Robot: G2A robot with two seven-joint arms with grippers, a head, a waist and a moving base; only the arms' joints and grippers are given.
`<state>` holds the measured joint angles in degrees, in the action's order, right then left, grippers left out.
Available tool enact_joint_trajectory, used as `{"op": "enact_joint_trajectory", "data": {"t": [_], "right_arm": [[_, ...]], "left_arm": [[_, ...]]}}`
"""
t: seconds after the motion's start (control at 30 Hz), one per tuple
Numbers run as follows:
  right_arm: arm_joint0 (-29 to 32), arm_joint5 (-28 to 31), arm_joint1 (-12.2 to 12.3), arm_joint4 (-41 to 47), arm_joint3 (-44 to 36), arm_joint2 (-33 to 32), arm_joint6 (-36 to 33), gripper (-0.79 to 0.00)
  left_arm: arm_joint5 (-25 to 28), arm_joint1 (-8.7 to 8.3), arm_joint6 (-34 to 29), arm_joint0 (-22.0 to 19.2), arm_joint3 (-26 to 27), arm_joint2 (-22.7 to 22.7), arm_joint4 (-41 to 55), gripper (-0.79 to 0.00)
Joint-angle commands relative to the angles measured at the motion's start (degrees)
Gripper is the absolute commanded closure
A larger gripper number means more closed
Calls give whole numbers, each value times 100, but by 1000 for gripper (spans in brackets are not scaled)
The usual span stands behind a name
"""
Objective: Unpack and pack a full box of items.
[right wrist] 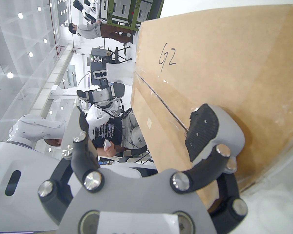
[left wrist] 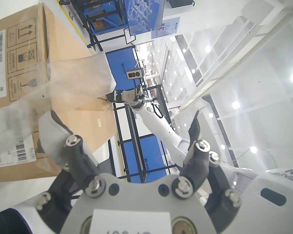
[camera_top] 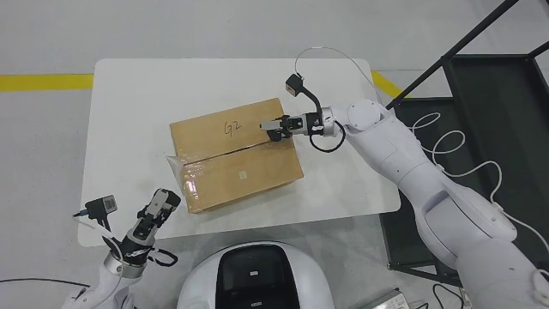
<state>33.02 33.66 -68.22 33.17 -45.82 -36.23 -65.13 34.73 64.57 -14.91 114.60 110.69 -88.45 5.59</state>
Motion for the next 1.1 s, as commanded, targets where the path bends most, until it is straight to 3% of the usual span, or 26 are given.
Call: {"op": "enact_joint_trajectory", "data": {"t": [0.0,0.63,0.77,0.93,1.07], "right_arm": [[0,0,0,0,0,0,0,-785],[0,0,0,0,0,0,0,-785],[0,0,0,0,0,0,0,-785],[0,0,0,0,0,0,0,-785],[0,0,0,0,0,0,0,-785]], "left_arm": [[0,0,0,0,0,0,0,-785],[-201,6,12,3,91,-19,91,-785],[-300,-29,-516,194,238,-92,332,-785],[-445,-106,-1611,396,375,-150,600,-785],[-243,-146,-2182,506,394,-132,652,-785]]}}
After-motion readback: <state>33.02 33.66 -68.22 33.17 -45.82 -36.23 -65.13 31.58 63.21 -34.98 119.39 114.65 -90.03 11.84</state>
